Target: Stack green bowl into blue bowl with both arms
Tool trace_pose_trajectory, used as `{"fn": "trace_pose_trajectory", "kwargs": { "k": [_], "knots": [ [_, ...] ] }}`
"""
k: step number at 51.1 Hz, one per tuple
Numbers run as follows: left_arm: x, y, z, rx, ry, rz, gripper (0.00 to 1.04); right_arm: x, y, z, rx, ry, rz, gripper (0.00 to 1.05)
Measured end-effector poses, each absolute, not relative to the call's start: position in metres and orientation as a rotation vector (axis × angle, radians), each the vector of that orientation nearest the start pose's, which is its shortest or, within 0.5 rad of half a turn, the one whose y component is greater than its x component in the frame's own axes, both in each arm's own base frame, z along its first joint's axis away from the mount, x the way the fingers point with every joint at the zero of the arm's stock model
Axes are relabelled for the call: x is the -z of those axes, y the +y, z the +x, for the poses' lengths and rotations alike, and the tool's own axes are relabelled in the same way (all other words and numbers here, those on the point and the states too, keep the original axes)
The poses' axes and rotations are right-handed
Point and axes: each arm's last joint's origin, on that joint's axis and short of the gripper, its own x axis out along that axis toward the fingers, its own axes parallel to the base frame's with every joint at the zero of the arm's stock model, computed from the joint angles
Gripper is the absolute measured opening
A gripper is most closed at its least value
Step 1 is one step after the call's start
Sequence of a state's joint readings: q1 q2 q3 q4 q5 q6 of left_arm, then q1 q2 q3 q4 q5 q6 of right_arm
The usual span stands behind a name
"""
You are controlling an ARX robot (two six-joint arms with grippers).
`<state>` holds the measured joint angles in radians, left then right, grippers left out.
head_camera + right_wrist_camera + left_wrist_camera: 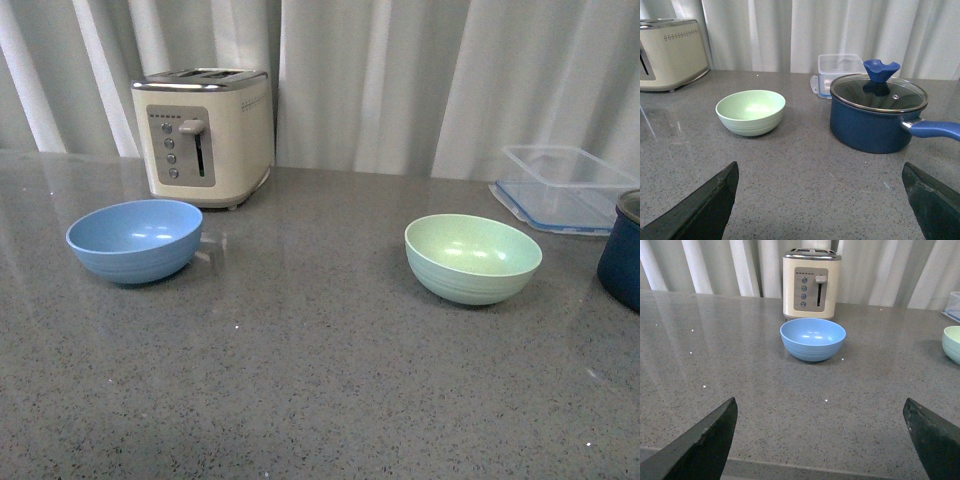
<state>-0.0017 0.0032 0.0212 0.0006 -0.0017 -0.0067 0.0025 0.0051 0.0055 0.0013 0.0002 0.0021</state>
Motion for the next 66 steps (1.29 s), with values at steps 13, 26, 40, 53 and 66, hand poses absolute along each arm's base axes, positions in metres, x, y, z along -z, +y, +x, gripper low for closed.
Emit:
{"fn": "trace_pose_trajectory", "kwargs": {
  "k": [13,26,40,53,66],
  "knots": [
    [-0.171,0.0,0.097,0.0,-0.019,-0.007,0.98,-0.165,0.0,0.098,-0.002,-0.002,0.002,0.95],
    [-0.168,0.0,0.098,-0.076,0.027,-0.003,0.98,-0.165,0.0,0.098,-0.002,-0.002,0.002,0.95],
    [-0.204,0.001,0.118,-0.325,0.141,-0.011,0.98,-0.165,0.0,0.098,-0.003,-0.003,0.002,0.95],
    [-0.25,0.008,0.163,-0.307,0.199,-0.099,0.98,-0.165,0.0,0.098,-0.003,-0.003,0.002,0.95],
    [-0.285,0.022,0.235,-0.267,0.3,-0.275,0.98,-0.165,0.0,0.098,-0.003,-0.003,0.002,0.95]
  ]
}}
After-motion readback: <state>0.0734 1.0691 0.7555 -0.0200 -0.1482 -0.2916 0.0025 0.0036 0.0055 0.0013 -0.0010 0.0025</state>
